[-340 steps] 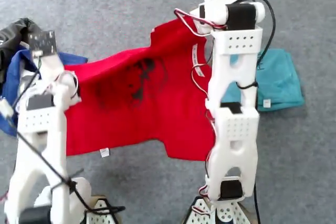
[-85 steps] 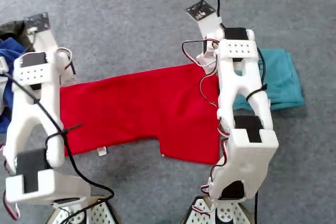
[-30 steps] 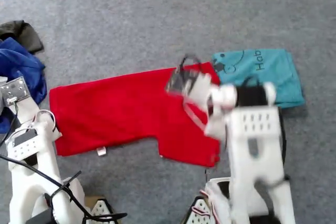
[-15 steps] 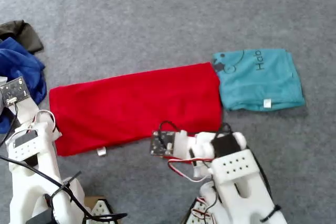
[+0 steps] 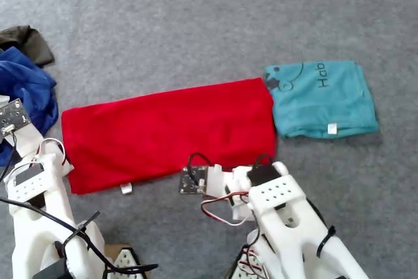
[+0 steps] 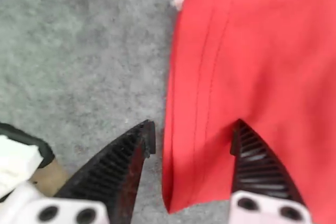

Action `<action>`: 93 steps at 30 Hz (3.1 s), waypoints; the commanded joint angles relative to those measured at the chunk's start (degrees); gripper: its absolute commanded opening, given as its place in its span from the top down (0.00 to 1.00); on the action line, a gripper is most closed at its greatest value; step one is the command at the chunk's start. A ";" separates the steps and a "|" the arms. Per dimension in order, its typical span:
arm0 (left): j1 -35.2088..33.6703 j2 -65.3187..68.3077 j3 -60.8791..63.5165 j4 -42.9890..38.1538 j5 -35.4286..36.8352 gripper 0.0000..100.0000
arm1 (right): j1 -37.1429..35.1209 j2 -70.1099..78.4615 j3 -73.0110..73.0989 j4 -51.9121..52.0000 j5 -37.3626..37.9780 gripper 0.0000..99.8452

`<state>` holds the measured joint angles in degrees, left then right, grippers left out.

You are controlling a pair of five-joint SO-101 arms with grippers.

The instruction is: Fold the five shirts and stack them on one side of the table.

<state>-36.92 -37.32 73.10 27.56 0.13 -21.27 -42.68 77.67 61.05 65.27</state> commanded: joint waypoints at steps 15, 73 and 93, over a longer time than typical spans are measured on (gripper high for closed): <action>-0.48 -1.76 -0.22 -0.62 0.62 0.97 | 2.37 1.27 -1.36 -7.47 -0.26 0.93; -0.40 -1.49 -0.40 -0.88 0.62 0.97 | 6.07 50.33 -68.97 -3.25 -1.93 0.71; 2.51 -1.23 -29.49 34.29 11.60 0.78 | 13.89 49.01 -85.23 -8.26 -37.10 0.98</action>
<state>-36.57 -37.76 51.30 56.31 9.71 -10.81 8.22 -0.92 52.44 27.56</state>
